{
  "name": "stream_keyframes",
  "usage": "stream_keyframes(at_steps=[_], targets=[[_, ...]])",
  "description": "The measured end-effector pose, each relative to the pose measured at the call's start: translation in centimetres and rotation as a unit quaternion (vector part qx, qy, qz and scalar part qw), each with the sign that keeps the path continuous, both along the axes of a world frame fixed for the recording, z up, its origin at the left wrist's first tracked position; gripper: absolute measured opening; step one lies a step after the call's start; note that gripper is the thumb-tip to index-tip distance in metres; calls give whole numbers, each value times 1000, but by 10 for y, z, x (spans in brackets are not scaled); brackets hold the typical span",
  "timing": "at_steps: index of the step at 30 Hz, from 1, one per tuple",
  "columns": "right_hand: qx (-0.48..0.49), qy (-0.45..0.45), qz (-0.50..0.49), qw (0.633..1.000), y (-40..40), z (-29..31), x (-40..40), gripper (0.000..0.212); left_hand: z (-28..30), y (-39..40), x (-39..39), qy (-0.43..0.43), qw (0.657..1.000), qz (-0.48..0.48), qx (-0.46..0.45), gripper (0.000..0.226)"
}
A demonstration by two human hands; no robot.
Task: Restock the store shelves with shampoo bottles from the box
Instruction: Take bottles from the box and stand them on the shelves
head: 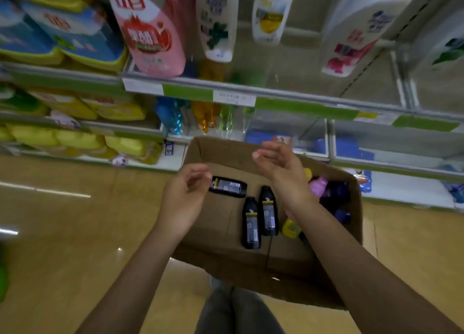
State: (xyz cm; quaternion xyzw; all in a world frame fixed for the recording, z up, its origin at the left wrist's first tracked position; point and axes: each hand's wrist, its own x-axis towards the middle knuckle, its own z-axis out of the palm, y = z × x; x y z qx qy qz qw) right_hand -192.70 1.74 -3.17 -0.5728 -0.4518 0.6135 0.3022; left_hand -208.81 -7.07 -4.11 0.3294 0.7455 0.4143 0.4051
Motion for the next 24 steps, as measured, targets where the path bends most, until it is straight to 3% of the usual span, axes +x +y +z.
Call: stream_keyframes(at_steps=[13,21,24], targets=[[-114,-140,46,983,9,-203,-3,31,-155,-7,-1,-61,983,40,-167,17],[13,-279,234,931,18,-286,-10,68,-192,-1,-1,-116,973,54,-194,16],[25,-292,248,923,16,-307,-16,78,-196,-2,1,-131,970,57,-196,15]])
